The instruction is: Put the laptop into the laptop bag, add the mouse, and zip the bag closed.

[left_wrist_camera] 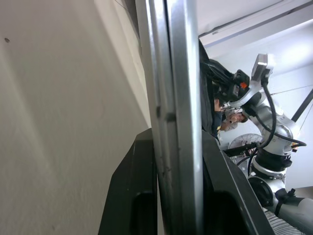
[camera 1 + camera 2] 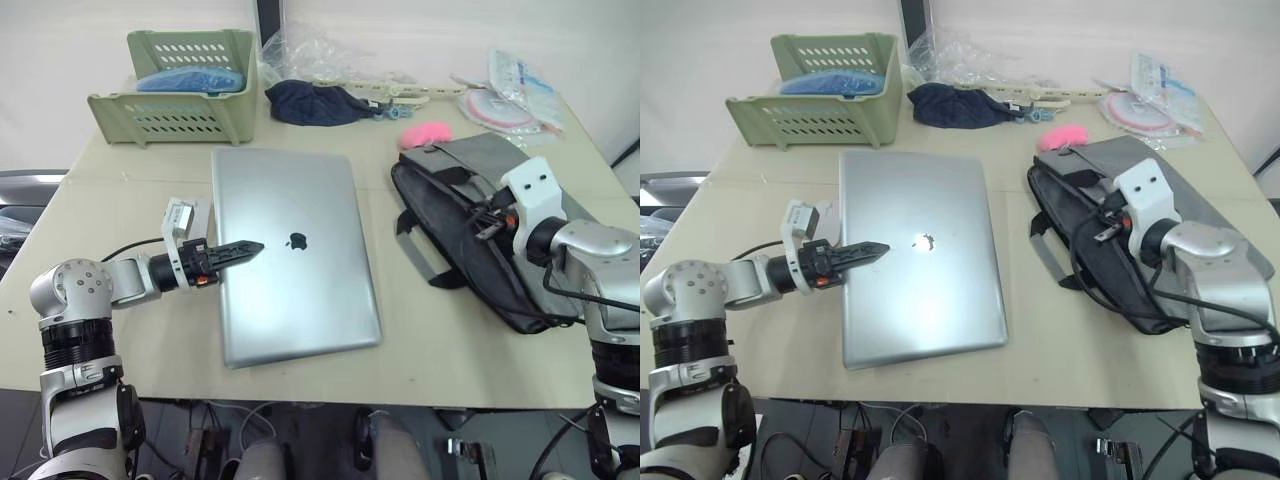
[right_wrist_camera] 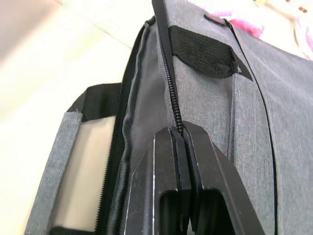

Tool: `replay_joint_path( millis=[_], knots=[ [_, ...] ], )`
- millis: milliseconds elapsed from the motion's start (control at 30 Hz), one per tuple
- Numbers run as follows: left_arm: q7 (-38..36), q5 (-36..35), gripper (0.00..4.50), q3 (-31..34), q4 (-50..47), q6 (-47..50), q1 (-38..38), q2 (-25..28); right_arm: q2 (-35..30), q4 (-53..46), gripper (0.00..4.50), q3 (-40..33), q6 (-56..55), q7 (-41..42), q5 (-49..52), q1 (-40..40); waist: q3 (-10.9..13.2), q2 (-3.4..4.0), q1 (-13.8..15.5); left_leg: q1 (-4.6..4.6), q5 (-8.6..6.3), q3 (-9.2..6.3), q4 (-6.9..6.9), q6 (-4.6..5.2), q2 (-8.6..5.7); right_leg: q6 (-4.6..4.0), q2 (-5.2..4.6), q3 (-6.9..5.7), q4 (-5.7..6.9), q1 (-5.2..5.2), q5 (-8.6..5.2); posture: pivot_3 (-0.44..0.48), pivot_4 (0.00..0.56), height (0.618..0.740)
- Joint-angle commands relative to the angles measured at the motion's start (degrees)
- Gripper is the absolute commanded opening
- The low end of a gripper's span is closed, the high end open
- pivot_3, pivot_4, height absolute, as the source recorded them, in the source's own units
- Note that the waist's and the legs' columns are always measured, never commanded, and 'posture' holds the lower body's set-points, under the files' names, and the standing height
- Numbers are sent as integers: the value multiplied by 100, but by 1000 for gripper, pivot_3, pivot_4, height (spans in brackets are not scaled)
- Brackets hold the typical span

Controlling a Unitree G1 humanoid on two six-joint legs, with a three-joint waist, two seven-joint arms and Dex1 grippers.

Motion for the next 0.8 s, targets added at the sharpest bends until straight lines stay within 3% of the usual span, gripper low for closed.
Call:
replay_joint_path(
  millis=[33,267,500,600,700,800],
  knots=[
    [44,-105,438,30,-320,-115,-25,10,-102,-347,47,-7,502,-87,138,-385,0,0,-7,0,0,0,0,0,0,0,0,0,-1,0,0,0,150,740],
    [116,-155,438,47,-334,-119,-89,-127,2,-779,47,133,1242,-117,321,-810,0,0,-8,1,0,2,-2,0,-1,0,0,0,0,0,0,0,150,740],
    [428,-291,438,201,-372,51,-299,-406,253,-987,47,167,1352,-266,365,-687,0,0,-11,0,0,2,-1,0,-2,0,0,-1,0,0,0,0,150,740],
    [789,-728,438,820,-245,408,-561,-886,320,-1047,47,204,1286,-305,385,-464,0,-1,-5,1,0,1,-1,0,-3,0,0,-1,1,0,0,0,150,740],
    [1075,-775,438,1045,-259,590,-584,-1142,392,-1066,47,194,1289,-353,398,-415,0,-1,-29,-1,0,2,0,0,-4,0,0,-1,0,-1,0,0,150,740],
    [1761,-813,438,1751,223,678,-850,-1672,459,-1112,47,183,1311,-386,423,-447,0,0,-34,2,0,3,-1,0,-4,0,0,0,1,-1,0,0,150,740]
  ],
)
